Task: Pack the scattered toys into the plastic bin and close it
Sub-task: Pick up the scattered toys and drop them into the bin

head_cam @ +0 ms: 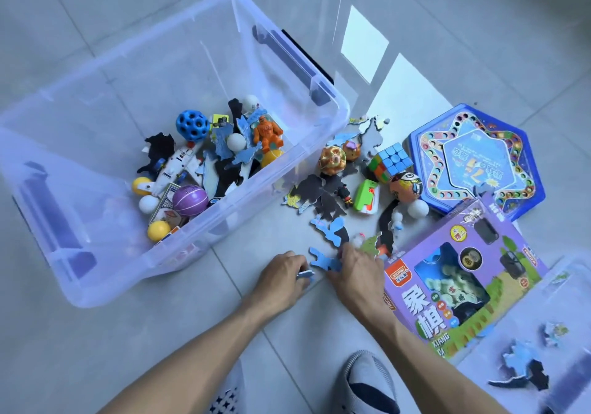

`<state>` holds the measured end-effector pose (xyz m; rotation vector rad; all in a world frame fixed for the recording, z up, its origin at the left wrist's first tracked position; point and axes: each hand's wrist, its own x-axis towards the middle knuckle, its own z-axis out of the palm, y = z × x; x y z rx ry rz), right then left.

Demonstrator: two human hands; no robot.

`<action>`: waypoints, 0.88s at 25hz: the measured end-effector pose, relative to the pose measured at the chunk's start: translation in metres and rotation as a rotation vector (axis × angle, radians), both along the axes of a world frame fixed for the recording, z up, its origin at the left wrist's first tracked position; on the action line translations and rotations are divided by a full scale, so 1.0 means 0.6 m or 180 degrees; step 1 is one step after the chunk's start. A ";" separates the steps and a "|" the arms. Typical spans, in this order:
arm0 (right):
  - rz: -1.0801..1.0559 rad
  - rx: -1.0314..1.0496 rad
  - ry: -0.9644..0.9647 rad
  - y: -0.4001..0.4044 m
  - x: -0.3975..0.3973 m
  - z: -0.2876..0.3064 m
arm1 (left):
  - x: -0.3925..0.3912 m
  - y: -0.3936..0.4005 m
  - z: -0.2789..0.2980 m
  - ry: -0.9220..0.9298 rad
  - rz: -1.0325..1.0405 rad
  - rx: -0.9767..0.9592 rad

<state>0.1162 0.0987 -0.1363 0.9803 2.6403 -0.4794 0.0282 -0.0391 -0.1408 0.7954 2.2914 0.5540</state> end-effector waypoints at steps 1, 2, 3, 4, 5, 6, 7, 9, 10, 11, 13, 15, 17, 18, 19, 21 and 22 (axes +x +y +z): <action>-0.0030 -0.0171 0.0046 0.004 0.002 0.003 | -0.002 -0.005 0.007 -0.0062 0.0197 0.0040; -0.0098 -0.0328 0.0102 0.008 0.004 0.014 | -0.006 -0.008 0.022 -0.0115 0.0394 0.0078; -0.0266 -0.0556 0.0149 0.012 0.004 0.027 | -0.011 -0.012 0.042 -0.0171 0.0604 0.0185; -0.0508 -0.0869 0.0332 0.016 0.002 0.048 | -0.017 -0.016 0.075 -0.0262 0.0812 0.0378; -0.0846 -0.1195 0.0610 0.016 0.002 0.081 | -0.020 -0.019 0.119 -0.0353 0.0955 0.0666; -0.1187 -0.1549 0.1049 0.012 0.000 0.133 | -0.026 -0.023 0.174 -0.0419 0.1065 0.1026; -0.1351 -0.1874 0.1658 0.006 -0.009 0.198 | -0.041 -0.027 0.238 -0.0351 0.1154 0.1449; -0.1363 -0.2340 0.2768 -0.002 -0.058 0.331 | -0.097 -0.029 0.344 0.0229 0.1439 0.2051; -0.1282 -0.2477 0.2983 -0.002 -0.095 0.388 | -0.133 -0.031 0.381 0.0502 0.1637 0.2149; -0.1098 -0.2495 0.2933 0.005 -0.136 0.428 | -0.173 -0.029 0.409 0.0761 0.1755 0.2116; -0.0818 -0.1914 0.2373 0.034 -0.204 0.450 | -0.216 -0.025 0.438 0.1286 0.1750 0.1802; -0.0671 -0.0912 0.1939 0.069 -0.211 0.400 | -0.188 -0.027 0.424 0.1708 0.1528 0.1903; -0.0613 -0.0402 0.1434 0.092 -0.156 0.309 | -0.118 -0.027 0.365 0.1505 0.0919 0.1979; -0.0540 -0.0248 0.1048 0.099 -0.121 0.256 | -0.081 -0.027 0.314 0.1249 0.0505 0.1649; -0.0423 -0.0135 0.0592 0.102 -0.085 0.203 | -0.048 -0.025 0.257 0.0980 0.0079 0.1060; -0.0246 0.0038 -0.0194 0.099 -0.024 0.112 | 0.002 -0.022 0.141 0.0618 -0.0815 -0.0183; -0.0118 0.0221 -0.0399 0.095 -0.006 0.082 | 0.016 -0.023 0.100 0.0576 -0.1190 -0.0609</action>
